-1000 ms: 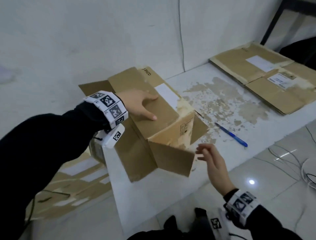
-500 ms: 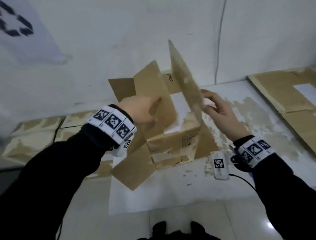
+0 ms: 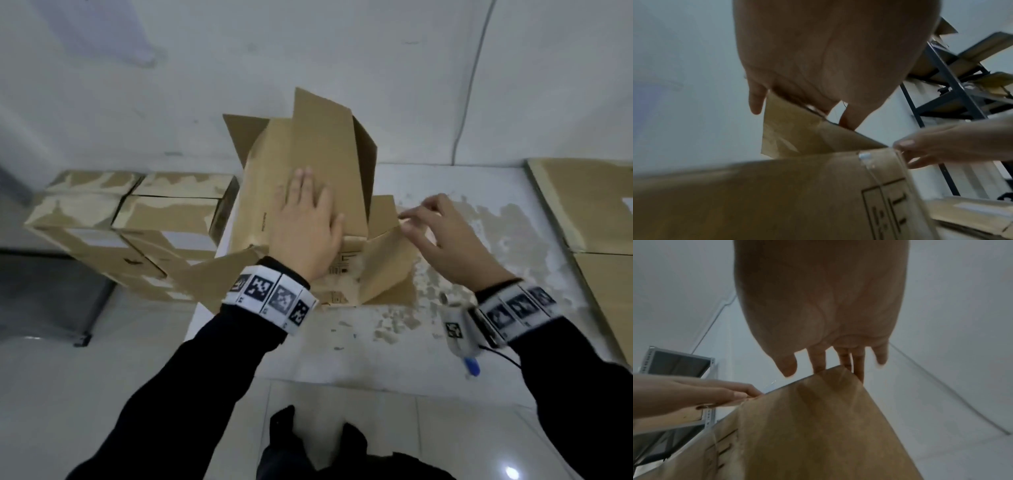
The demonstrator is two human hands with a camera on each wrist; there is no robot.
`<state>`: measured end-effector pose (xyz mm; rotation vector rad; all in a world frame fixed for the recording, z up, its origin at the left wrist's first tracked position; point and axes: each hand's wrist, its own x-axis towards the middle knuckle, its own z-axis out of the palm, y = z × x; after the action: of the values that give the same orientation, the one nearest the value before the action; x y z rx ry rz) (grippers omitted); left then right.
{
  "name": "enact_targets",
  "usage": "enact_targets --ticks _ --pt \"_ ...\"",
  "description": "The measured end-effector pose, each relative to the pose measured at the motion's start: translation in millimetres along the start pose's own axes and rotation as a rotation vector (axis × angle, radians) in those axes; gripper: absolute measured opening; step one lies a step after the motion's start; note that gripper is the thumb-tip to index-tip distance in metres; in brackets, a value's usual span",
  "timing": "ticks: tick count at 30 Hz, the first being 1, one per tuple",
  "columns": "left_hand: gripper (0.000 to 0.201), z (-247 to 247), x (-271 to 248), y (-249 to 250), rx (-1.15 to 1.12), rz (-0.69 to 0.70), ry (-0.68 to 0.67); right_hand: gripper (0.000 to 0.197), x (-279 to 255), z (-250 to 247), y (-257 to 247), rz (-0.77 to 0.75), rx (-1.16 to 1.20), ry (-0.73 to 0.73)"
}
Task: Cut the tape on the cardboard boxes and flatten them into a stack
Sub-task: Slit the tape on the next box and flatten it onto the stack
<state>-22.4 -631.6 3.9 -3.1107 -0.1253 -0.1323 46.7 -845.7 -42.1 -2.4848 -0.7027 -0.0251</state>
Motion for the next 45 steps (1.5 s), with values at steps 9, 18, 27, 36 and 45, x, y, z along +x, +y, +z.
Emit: enact_targets --ticks 9,18,27,36,45 --pt "0.102 20.1 -10.5 30.0 0.034 -0.139 -0.057 0.057 -74.5 -22.9 -22.0 0.058 0.507 -0.596" --pt "0.104 29.1 -43.4 3.0 -0.144 -0.038 0.014 0.058 129.9 46.0 0.2 0.12 0.073 -0.089" --pt "0.099 40.3 -51.0 1.7 -0.165 -0.007 0.094 0.019 144.1 -13.3 79.7 0.247 0.103 -0.156" --pt "0.097 47.1 -30.9 7.5 -0.172 -0.003 0.137 0.095 34.3 5.8 57.7 0.329 1.025 0.052" --pt "0.108 70.6 74.1 20.7 -0.092 0.087 0.021 0.026 -83.9 98.1 -10.0 0.542 1.081 0.097"
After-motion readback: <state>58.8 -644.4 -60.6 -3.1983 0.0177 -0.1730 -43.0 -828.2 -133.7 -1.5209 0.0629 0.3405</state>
